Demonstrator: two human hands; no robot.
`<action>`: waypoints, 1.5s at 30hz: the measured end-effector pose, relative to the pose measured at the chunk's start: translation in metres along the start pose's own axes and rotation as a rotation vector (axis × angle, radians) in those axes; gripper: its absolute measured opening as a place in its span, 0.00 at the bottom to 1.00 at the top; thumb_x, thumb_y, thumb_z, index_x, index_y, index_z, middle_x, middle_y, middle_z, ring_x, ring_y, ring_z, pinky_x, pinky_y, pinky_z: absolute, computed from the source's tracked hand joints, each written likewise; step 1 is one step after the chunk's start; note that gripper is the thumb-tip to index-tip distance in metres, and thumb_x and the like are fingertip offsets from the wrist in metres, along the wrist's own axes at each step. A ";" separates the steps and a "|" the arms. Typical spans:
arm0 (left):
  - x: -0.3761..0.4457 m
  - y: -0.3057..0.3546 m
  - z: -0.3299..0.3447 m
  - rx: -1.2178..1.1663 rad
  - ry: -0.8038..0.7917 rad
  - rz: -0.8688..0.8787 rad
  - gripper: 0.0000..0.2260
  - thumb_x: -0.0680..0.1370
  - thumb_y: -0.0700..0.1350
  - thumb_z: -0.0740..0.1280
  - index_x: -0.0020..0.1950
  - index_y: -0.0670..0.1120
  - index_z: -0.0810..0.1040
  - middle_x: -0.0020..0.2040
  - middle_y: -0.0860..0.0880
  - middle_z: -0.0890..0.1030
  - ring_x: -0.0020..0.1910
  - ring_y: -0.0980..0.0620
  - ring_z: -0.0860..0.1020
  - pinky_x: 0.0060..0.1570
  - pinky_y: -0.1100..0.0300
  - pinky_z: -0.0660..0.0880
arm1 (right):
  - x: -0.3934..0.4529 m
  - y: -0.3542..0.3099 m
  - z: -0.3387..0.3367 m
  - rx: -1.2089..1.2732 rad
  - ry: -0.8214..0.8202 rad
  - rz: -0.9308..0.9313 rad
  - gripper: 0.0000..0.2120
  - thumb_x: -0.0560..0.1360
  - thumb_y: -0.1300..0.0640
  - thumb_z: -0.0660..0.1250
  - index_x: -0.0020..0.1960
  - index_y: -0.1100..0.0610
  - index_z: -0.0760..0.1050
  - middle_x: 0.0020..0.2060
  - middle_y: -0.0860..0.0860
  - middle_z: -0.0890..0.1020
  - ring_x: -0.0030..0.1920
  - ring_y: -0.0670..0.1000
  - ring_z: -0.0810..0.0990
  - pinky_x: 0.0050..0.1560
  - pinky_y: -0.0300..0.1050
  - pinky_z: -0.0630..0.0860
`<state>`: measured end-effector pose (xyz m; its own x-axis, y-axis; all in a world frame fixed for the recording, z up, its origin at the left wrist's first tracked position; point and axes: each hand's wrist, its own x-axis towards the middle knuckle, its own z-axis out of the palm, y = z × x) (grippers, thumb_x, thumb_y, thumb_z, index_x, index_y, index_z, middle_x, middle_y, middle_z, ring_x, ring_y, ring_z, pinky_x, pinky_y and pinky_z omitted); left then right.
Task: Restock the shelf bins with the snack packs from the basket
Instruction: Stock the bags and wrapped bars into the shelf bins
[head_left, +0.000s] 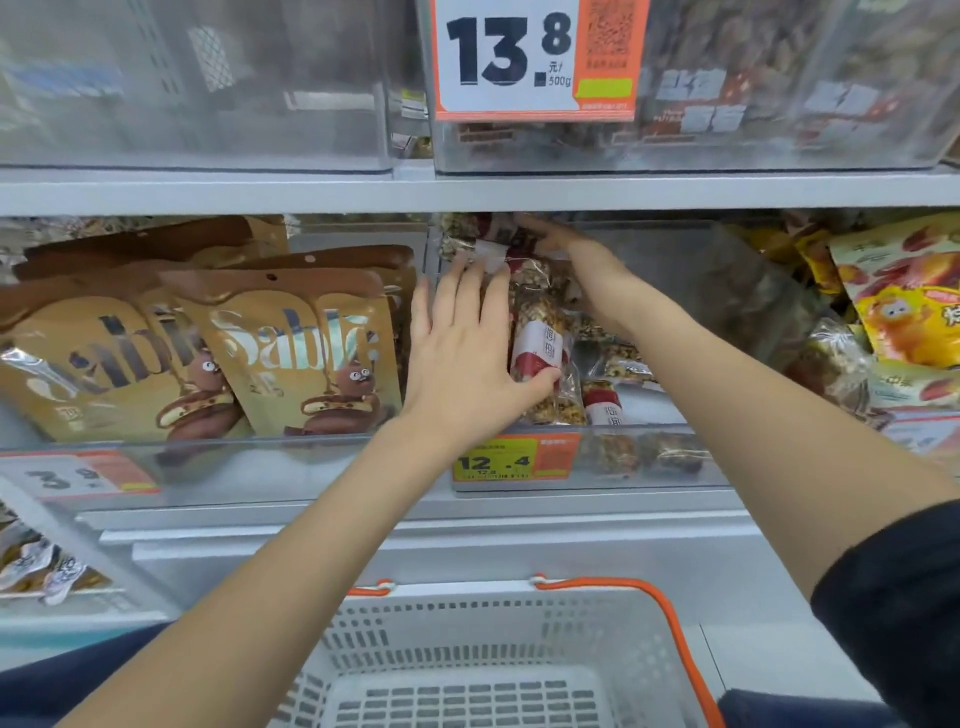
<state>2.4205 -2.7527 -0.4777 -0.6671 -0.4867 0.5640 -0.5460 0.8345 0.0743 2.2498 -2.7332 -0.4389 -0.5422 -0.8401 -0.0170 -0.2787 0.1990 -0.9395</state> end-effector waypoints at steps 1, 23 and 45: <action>0.001 0.001 0.000 0.001 -0.012 -0.013 0.43 0.65 0.69 0.53 0.73 0.43 0.61 0.72 0.42 0.64 0.74 0.43 0.57 0.73 0.43 0.49 | -0.002 0.004 -0.001 0.004 0.010 -0.040 0.17 0.78 0.52 0.60 0.66 0.44 0.73 0.68 0.47 0.72 0.68 0.52 0.68 0.68 0.51 0.66; 0.037 -0.017 -0.006 0.010 -0.067 0.019 0.39 0.65 0.74 0.54 0.70 0.54 0.67 0.68 0.46 0.69 0.70 0.43 0.62 0.68 0.45 0.57 | 0.000 0.032 0.005 0.064 0.047 -0.231 0.32 0.71 0.54 0.73 0.71 0.47 0.62 0.62 0.46 0.71 0.64 0.43 0.69 0.63 0.36 0.67; 0.007 0.037 -0.022 -0.180 0.071 0.361 0.22 0.75 0.58 0.58 0.60 0.45 0.77 0.60 0.46 0.76 0.63 0.44 0.70 0.67 0.48 0.62 | -0.122 0.055 -0.120 -1.020 0.577 -0.235 0.11 0.74 0.57 0.65 0.55 0.55 0.77 0.51 0.55 0.81 0.53 0.59 0.75 0.47 0.52 0.76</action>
<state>2.4067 -2.7193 -0.4532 -0.7593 -0.1404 0.6354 -0.1815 0.9834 0.0004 2.2057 -2.5594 -0.4479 -0.5972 -0.6106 0.5202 -0.7778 0.5993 -0.1895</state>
